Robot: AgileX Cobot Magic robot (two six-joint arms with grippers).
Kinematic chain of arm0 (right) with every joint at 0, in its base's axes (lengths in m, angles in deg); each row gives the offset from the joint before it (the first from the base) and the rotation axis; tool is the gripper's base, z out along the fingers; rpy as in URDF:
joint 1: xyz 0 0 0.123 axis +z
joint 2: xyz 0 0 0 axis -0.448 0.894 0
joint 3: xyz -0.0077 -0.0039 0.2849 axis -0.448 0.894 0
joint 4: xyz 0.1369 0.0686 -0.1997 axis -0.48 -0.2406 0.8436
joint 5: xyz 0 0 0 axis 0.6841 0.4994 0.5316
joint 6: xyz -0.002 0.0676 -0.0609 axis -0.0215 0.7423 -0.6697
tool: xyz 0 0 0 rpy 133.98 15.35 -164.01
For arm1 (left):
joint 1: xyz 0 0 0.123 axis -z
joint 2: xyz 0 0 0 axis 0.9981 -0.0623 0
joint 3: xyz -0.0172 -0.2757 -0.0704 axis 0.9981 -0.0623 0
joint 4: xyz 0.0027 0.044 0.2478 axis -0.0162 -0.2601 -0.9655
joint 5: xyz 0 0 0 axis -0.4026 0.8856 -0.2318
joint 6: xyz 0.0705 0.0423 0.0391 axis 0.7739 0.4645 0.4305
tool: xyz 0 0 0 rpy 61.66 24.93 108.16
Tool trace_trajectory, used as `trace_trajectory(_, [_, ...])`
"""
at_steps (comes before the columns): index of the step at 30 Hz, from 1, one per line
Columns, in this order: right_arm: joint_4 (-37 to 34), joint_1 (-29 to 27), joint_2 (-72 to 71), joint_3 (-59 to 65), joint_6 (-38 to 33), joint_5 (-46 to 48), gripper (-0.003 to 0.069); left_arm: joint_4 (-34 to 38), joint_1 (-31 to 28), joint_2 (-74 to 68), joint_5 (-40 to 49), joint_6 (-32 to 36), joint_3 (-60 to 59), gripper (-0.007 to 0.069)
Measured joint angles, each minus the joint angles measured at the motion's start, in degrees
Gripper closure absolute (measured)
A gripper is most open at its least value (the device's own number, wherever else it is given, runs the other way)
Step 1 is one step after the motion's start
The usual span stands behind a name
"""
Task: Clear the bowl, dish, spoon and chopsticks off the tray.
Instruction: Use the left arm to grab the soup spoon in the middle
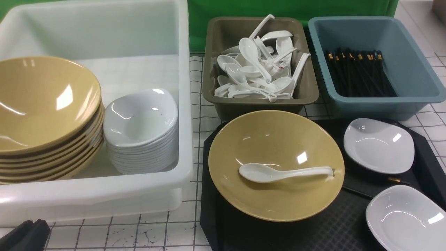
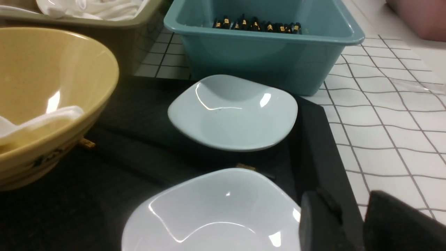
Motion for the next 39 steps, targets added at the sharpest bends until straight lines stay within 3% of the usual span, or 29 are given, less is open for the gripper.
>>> trace_trajectory(10, [0.3, 0.0, 0.0, 0.0, 0.0, 0.0, 0.0423, -3.0, 0.0, 0.0, -4.1, 0.4, -0.4, 0.0503])
trace_trajectory(18, [5.2, 0.0, 0.0, 0.2, -2.2, -2.5, 0.0423, -3.8, 0.0, 0.0, -27.2, 0.3, -0.4, 0.0503])
trace_trajectory(23, [6.7, 0.0, 0.0, 0.3, -2.4, -19.9, 0.0423, -4.0, 0.0, 0.0, -42.4, 0.3, -0.4, 0.0503])
trace_trajectory(29, [7.0, 0.0, -0.1, 0.3, 8.4, -53.3, 0.0423, -1.8, 0.0, 0.0, -61.1, -0.3, -0.4, 0.0503])
trace_trajectory(31, [6.6, 0.0, -0.1, 0.3, 9.8, -57.3, 0.0423, 1.0, 0.0, 0.0, -63.7, -1.4, -0.2, 0.0503])
trace_trajectory(34, [6.3, 0.0, -0.1, 0.3, 11.1, -58.0, 0.0423, 3.0, 0.0, 0.0, -59.1, -1.7, 2.5, 0.0503])
trace_trajectory(35, [6.2, 0.0, 0.4, -1.4, 12.2, -54.5, 0.0433, 3.5, 0.0, -0.9, -51.1, -1.1, 8.1, 0.0503])
trace_trajectory(39, [6.1, 0.0, 4.9, -12.1, 12.4, -40.1, 0.0521, 3.7, 0.0, -8.9, -37.0, 0.9, 22.1, 0.0503])
